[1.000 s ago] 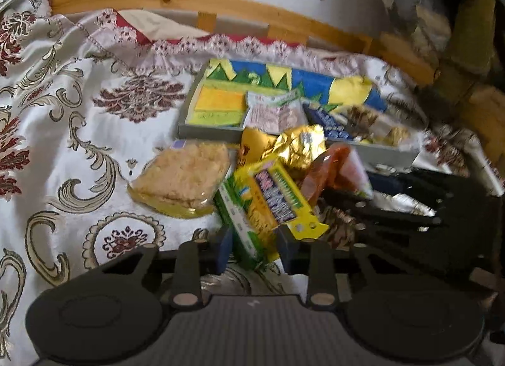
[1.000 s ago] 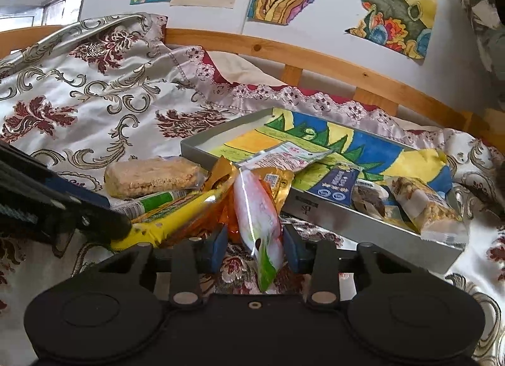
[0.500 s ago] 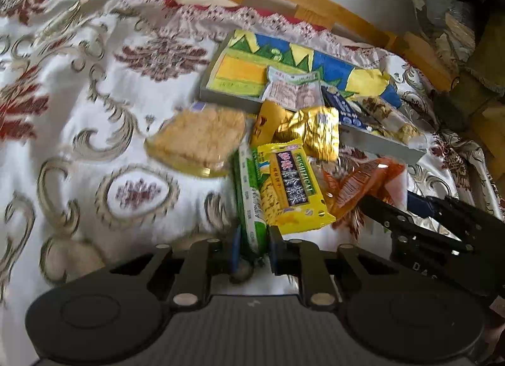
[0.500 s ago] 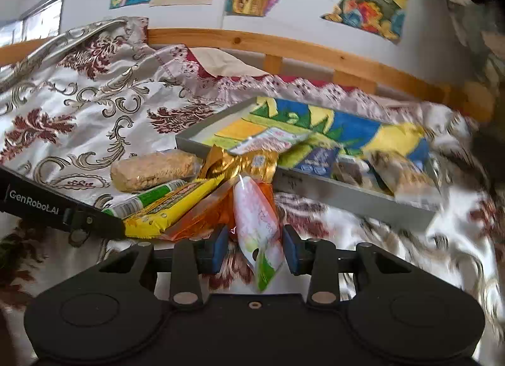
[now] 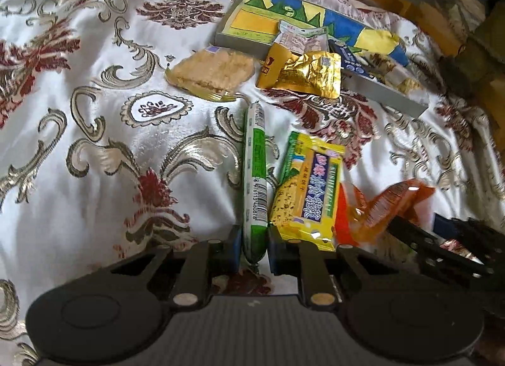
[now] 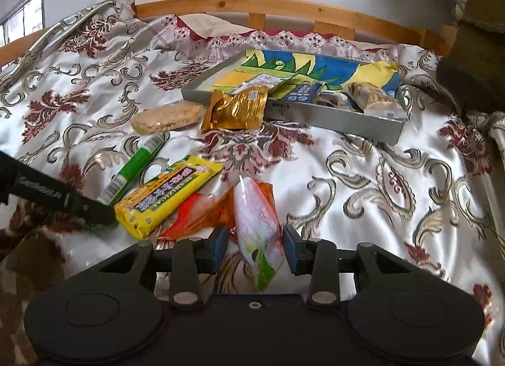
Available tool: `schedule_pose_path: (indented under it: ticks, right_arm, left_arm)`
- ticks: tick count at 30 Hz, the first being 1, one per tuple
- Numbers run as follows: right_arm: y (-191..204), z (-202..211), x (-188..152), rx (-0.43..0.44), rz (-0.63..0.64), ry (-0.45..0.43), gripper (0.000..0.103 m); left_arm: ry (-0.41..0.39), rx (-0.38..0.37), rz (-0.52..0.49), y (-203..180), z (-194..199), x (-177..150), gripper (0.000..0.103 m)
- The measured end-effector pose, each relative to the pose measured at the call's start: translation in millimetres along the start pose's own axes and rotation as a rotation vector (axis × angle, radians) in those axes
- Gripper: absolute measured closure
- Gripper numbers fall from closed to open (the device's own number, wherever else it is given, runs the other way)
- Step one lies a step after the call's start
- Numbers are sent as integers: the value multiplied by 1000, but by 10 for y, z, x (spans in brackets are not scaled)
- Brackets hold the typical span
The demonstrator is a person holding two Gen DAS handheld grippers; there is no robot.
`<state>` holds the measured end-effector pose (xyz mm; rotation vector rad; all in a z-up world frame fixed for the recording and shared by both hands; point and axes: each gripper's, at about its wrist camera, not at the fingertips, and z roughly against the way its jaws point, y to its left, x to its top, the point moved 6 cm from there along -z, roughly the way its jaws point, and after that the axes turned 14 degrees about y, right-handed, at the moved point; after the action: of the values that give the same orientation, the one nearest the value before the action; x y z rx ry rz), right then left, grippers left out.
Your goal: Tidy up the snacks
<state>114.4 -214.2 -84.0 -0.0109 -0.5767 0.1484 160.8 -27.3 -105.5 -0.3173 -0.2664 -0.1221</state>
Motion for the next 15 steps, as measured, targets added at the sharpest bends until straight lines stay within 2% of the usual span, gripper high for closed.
schedule_pose_path:
  ticks: [2, 4, 7, 8, 10, 12, 15]
  right_arm:
    - [15, 22, -20, 7, 6, -1, 60]
    - [31, 31, -11, 3, 19, -15, 47]
    - [52, -3, 20, -2, 36, -24, 40]
    - [57, -25, 21, -5, 41, -21, 39]
    - [49, -70, 36, -13, 46, -19, 31]
    - [35, -104, 51, -22, 45, -26, 26]
    - [-4, -174, 82, -31, 30, -34, 23]
  left_arm:
    - [-7, 31, -19, -9, -17, 11, 82]
    - [-24, 61, -35, -15, -33, 28, 69]
    - [-57, 104, -56, 2, -57, 69, 52]
    - [-69, 108, -60, 8, -59, 77, 50]
    - [-95, 101, -58, 26, -60, 105, 41]
    - [-103, 78, -51, 38, -67, 138, 37]
    - [-140, 36, -28, 82, -38, 192, 36]
